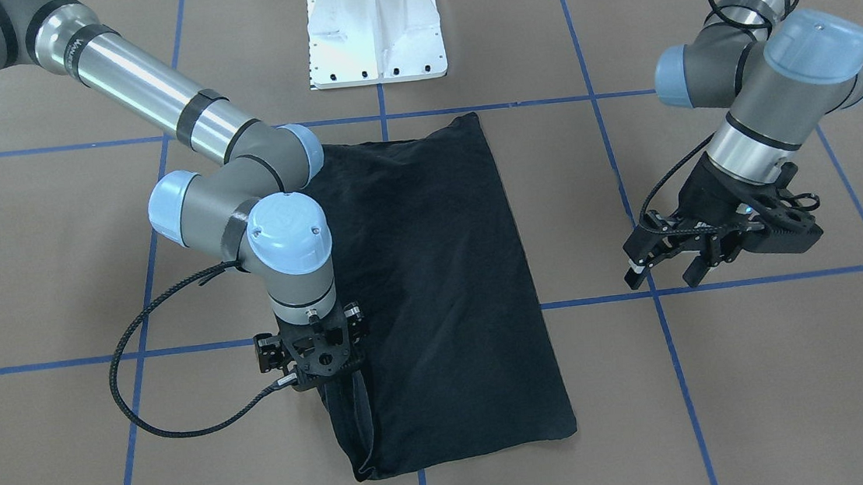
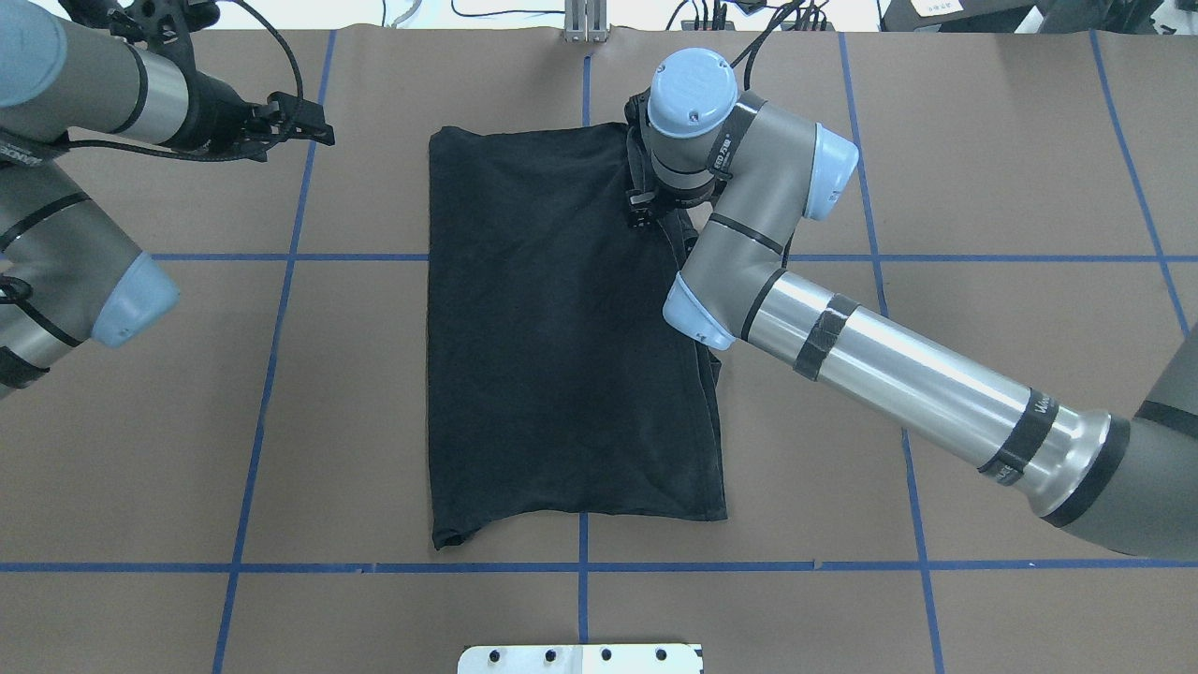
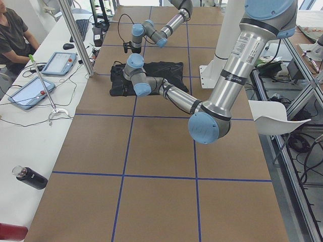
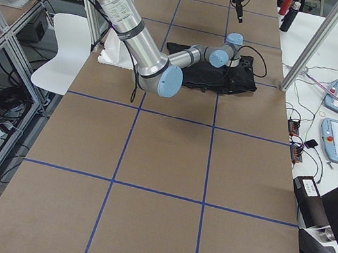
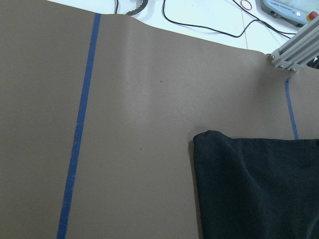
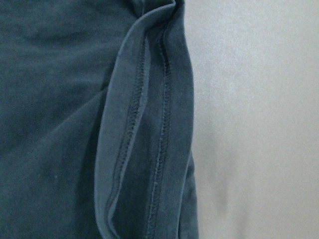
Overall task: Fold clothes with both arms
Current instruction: 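Raise the right gripper off the shirt and move it farther from the robot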
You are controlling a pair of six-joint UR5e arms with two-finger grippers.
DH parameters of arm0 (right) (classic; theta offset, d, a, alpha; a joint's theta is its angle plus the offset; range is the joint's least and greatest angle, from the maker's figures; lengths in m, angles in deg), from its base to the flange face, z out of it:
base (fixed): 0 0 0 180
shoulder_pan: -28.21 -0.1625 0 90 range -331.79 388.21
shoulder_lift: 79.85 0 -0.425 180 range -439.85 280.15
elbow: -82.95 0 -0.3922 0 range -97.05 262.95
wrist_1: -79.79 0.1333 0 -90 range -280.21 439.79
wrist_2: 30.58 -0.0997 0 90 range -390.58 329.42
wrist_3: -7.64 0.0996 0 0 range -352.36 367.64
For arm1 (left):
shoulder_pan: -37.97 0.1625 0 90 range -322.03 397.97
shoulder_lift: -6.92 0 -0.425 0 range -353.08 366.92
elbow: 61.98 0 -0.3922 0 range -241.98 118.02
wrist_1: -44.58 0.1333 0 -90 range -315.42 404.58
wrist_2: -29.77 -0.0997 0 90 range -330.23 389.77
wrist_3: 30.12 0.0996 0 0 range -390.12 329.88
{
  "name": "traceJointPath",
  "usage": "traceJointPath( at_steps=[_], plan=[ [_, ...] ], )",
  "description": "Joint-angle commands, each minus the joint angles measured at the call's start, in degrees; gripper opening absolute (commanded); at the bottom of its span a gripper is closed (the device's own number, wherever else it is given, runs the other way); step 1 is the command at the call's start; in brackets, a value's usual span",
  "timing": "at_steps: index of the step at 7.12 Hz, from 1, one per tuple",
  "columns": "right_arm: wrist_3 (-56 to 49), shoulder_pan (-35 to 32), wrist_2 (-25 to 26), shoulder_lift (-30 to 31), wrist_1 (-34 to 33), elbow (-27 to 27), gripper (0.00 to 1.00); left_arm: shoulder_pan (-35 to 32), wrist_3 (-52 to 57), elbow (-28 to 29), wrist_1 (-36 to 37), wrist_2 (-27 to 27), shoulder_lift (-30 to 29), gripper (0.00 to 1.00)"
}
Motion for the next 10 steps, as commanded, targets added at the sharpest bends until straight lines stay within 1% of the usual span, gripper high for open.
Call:
traceJointPath(
  at_steps=[1, 2, 4, 6, 7, 8, 10],
  plan=[
    [0.1, -0.02, 0.0, -1.31, 0.12, -1.58, 1.0, 0.0, 0.01, -0.39, 0.04, 0.0, 0.14, 1.0],
    [0.01, -0.02, 0.0, -1.48, 0.21, -1.93, 1.0, 0.0, 0.01, -0.31, 0.12, 0.0, 0.14, 1.0],
    [0.01, -0.64, 0.0, -3.23, 2.57, -4.47, 1.0, 0.0, 0.01, -0.22, 0.12, 0.09, 0.22, 1.0],
    [0.1, -1.08, 0.0, -3.94, 2.76, -4.83, 1.0, 0.0, 0.01, -0.31, 0.04, 0.17, 0.22, 1.0],
    [0.1, -1.08, 0.17, -4.29, 4.41, -5.62, 1.0, 0.0, 0.01, -0.31, 0.04, 0.17, 0.22, 1.0],
    [0.1, -1.08, 0.44, -5.17, 7.21, -9.02, 1.0, 0.0, 0.01, -0.31, 0.12, 0.17, 0.14, 1.0],
    [0.01, -0.99, 0.53, -5.26, 7.33, -9.49, 1.0, 0.0, 0.01, -0.31, 0.12, 0.26, 0.05, 1.0]
  ],
)
